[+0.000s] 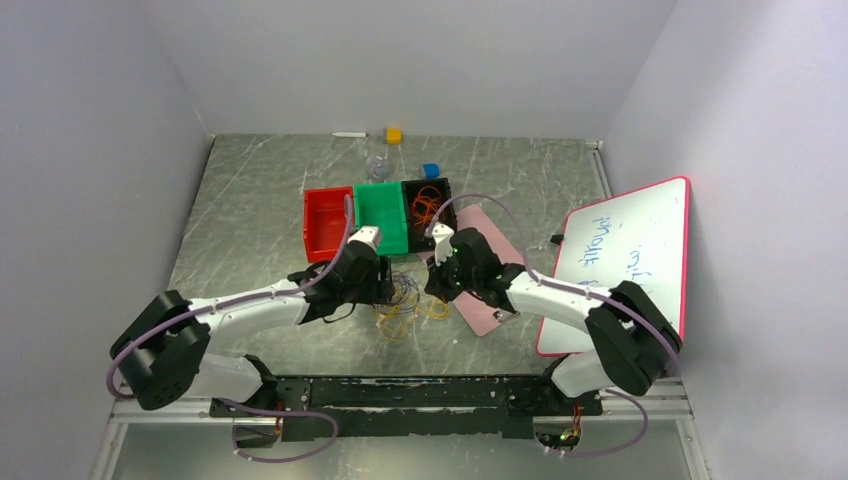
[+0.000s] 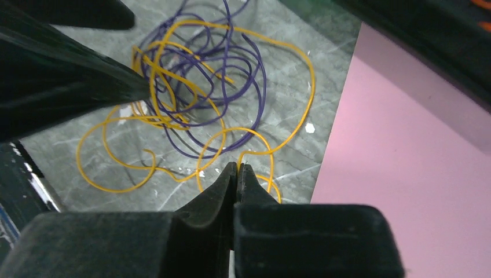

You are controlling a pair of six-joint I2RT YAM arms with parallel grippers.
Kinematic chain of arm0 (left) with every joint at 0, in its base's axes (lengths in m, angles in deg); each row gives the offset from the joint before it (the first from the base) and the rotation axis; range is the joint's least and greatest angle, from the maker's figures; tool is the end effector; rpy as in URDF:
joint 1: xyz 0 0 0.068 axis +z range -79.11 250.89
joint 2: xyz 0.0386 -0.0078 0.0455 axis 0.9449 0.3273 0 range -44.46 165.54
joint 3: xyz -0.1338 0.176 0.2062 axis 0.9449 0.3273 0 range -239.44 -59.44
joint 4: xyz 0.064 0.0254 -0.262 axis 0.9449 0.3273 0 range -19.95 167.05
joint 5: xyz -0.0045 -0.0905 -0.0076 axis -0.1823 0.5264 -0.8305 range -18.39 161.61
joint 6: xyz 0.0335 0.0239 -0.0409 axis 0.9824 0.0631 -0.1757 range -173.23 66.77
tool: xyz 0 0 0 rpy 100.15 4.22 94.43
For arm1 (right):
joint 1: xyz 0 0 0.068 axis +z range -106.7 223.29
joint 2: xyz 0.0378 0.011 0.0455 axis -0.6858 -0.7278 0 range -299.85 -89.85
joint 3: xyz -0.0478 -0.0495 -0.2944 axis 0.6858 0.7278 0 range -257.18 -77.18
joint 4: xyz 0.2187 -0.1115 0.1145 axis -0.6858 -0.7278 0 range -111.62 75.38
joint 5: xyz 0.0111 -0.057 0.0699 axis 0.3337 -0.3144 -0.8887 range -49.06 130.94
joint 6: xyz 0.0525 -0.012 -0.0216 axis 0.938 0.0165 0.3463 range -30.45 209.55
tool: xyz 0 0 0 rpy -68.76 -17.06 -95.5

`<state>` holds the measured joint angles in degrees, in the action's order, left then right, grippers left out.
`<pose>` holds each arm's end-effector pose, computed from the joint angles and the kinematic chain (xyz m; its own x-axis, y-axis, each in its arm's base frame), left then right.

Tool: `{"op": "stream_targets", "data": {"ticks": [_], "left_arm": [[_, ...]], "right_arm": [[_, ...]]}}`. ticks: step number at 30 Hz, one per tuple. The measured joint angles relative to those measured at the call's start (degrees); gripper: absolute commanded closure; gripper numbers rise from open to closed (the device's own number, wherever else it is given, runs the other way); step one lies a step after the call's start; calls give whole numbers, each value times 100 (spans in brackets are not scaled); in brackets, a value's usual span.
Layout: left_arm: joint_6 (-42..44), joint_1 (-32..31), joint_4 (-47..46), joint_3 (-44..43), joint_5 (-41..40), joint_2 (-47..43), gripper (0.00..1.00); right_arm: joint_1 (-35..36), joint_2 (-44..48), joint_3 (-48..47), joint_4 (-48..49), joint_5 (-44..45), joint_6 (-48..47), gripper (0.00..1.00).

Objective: Untangle the cables

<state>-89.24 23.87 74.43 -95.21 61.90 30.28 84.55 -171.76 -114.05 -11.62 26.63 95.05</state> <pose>0.1839 -0.1871 0.2048 -0.7533 -0.0414 -0.6563 0.2407 0.9114 -0.3337 0.2082 0.1965 0.1905 -0.5757 -0.3813 -0.7233 -0.7250 0.6470 0.2360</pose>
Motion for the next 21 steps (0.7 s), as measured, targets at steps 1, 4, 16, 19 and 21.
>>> {"op": "stream_targets", "data": {"ticks": [1, 4, 16, 19, 21], "left_arm": [[0, 0, -37, 0, 9, 85, 34], [0, 0, -114, -2, 68, 400, 37], [-37, 0, -426, 114, 197, 835, 54], [-57, 0, -544, 133, 208, 881, 59], [-72, 0, -608, 133, 214, 922, 62]], "right_arm": [[0, 79, -31, -50, -2, 9, 100], [0, 326, -208, -216, -26, 26, 100], [2, 1364, -1370, -1178, 146, 133, 100], [2, 1502, -1827, -1421, 350, 210, 100], [2, 1532, -2208, -1585, 490, 249, 100]]}}
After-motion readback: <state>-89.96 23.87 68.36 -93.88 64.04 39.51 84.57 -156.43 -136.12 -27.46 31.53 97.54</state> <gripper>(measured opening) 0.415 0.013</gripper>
